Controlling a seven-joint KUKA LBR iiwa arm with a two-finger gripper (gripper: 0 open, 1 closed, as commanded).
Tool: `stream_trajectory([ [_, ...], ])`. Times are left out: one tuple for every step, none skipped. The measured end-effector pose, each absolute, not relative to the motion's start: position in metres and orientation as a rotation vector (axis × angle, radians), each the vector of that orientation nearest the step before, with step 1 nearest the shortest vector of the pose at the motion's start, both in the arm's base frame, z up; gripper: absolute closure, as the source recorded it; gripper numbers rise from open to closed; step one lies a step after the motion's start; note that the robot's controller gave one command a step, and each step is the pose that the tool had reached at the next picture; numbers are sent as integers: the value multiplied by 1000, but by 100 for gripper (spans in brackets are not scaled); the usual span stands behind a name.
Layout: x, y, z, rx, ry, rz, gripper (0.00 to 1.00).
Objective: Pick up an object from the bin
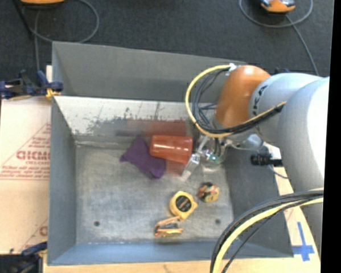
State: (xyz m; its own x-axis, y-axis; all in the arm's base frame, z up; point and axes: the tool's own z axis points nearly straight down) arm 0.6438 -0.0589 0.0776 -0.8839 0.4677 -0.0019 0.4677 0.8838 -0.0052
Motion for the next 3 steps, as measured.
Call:
stream_trajectory([
  [640, -42, 79, 956, 2974, -6, 0],
  [647, -32, 80, 771, 3032, -13, 0],
  [648, -20, 79, 1095, 2934, -8, 0],
])
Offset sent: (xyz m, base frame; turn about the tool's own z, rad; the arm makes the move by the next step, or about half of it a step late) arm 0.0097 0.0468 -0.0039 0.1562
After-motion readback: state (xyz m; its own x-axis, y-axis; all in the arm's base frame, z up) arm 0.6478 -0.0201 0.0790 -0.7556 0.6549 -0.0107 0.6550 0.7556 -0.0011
